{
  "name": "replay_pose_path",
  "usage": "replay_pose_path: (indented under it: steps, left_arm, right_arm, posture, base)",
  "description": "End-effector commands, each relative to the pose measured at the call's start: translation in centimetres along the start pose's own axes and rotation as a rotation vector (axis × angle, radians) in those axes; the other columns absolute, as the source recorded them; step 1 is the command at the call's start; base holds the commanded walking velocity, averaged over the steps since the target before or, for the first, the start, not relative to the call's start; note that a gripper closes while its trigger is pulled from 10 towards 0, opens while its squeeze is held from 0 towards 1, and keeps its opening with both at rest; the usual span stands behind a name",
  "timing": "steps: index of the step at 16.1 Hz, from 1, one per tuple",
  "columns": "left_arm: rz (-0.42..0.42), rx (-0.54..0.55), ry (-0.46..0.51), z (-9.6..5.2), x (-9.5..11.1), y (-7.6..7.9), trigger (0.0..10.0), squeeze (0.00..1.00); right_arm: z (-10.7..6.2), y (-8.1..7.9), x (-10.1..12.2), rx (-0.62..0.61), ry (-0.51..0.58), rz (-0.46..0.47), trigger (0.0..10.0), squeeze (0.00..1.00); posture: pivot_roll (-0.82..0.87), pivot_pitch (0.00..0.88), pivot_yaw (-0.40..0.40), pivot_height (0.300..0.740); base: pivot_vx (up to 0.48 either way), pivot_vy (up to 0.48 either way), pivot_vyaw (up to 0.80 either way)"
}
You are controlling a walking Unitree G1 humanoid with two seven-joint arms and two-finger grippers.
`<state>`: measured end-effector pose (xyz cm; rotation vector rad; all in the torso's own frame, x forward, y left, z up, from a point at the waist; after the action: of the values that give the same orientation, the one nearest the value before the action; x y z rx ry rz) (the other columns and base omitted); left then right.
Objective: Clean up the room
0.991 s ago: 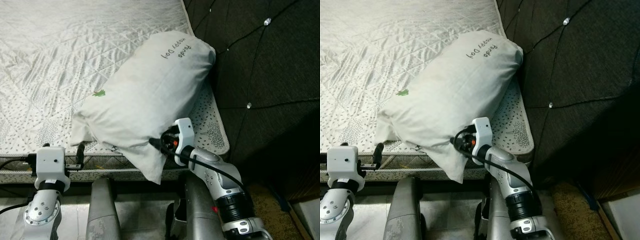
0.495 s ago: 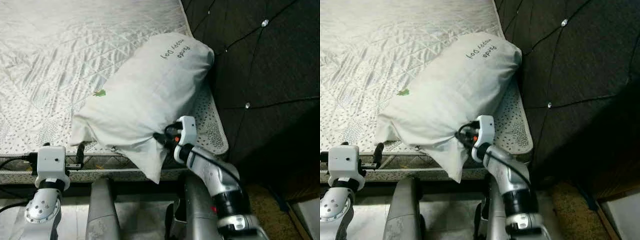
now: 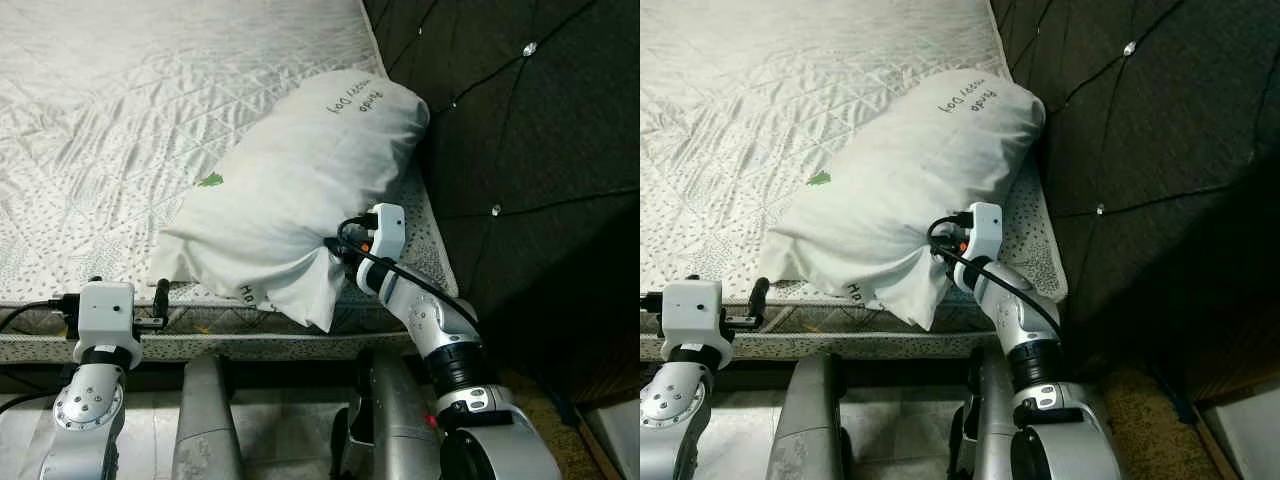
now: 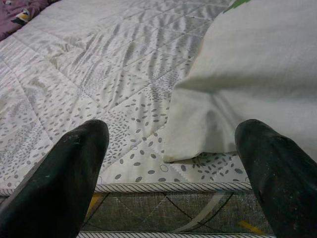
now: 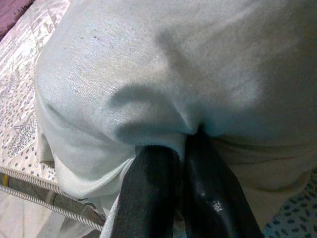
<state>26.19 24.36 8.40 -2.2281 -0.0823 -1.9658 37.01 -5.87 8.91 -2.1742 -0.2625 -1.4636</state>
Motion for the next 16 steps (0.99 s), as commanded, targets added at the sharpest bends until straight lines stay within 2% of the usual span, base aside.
replay_pose_path:
  steps: [1,14,15,16]
  left_arm:
    - [0.01,0.006,-0.005,-0.1,-0.2,-0.2,10.0,0.0]
    - [0.01,0.006,-0.005,-0.1,-0.2,-0.2,10.0,0.0]
    - [-0.025,0.008,0.018,0.5,0.1,0.2,10.0,0.0]
    - [-0.049,0.007,0.031,0.7,0.4,0.5,10.0,0.0]
  right_arm:
    - [-0.3,1.2,1.9,-0.053,0.071,-0.017,0.0,0.0]
    - [-0.3,1.2,1.9,-0.053,0.071,-0.017,0.0,0.0]
    - [-1.3,4.1,4.2,-0.187,0.187,-0.114,0.0,0.0]
    - [-2.4,5.5,5.4,-0.263,0.256,-0.18,0.0,0.0]
  posture:
    - [0.18,0.074,-0.063,0.557]
    - [0.18,0.074,-0.063,0.557]
    - [0.16,0.039,-0.068,0.557]
    - [0.16,0.04,-0.066,0.557]
  base:
    - [0.0,0.0,0.0]
    - [0.0,0.0,0.0]
    - [0.0,0.0,0.0]
    - [0.0,0.0,0.0]
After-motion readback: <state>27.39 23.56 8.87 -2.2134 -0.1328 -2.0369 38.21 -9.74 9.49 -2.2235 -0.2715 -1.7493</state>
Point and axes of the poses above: a point about 5 cm out from each wrist's last joint towards the gripper, its own z axis pointing out of the wrist towards the gripper, its own x axis along the axis of the wrist's last joint, y = z × x, the point moved 4 cm from there along z, pointing out of the wrist towards the gripper, and after that the axes turned 10 degrees about -z, right-handed, at the moved point
